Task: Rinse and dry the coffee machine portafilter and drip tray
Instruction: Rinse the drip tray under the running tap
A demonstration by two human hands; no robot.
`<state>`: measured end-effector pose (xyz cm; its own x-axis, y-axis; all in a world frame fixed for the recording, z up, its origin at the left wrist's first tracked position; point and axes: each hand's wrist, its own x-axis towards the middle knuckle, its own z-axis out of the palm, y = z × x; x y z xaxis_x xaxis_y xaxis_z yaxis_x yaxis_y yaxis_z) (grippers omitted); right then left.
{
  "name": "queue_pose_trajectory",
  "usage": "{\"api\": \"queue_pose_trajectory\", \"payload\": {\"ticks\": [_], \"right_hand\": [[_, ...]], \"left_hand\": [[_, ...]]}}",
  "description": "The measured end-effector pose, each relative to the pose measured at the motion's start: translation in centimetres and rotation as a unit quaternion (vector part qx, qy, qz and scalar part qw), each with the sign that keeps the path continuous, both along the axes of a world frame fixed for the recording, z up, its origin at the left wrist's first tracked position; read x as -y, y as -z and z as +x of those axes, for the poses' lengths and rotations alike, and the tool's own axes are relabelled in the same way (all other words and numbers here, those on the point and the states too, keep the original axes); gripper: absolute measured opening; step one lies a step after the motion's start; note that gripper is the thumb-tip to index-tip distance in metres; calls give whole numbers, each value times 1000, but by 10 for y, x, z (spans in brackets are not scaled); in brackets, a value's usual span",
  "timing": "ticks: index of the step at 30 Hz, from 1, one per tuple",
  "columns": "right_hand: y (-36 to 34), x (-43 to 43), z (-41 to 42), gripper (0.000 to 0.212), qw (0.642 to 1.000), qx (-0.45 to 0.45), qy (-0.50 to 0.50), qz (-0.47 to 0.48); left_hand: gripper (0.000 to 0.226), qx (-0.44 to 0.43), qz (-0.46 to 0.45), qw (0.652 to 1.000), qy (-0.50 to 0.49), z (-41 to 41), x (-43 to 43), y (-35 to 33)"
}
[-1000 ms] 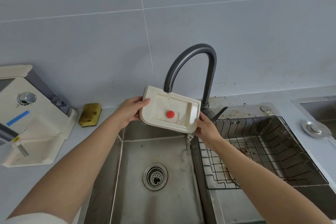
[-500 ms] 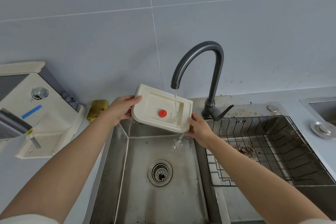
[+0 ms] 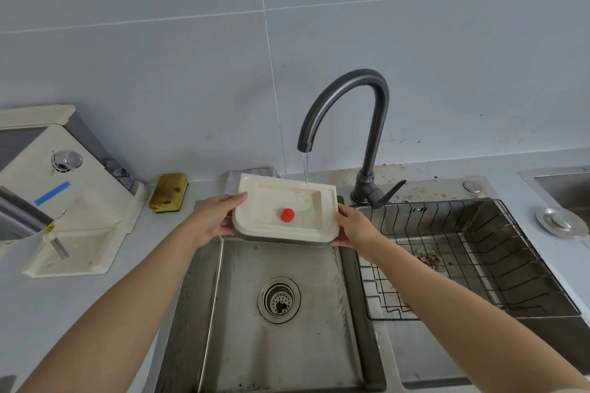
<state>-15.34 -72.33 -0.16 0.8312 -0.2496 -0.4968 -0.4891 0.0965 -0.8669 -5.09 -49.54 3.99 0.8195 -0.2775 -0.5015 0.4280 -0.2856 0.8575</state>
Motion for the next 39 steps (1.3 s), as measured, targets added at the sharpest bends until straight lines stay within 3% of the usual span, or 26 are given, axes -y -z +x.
{"api": "queue_pose_trajectory", "payload": {"ticks": [9,27,39], "right_hand": [[-21,31,-8,35,998,-5,23,-57],[-51,52,24,43,991,69,52,-102],[-58,79,33,44,972,99,43,-207]], "left_hand": [[11,-47,-57,997,3,-11,30,21],[21,-34,-158,987,-10,14,58,20],[25,-50,-211,976,-9,27,87,24]]}}
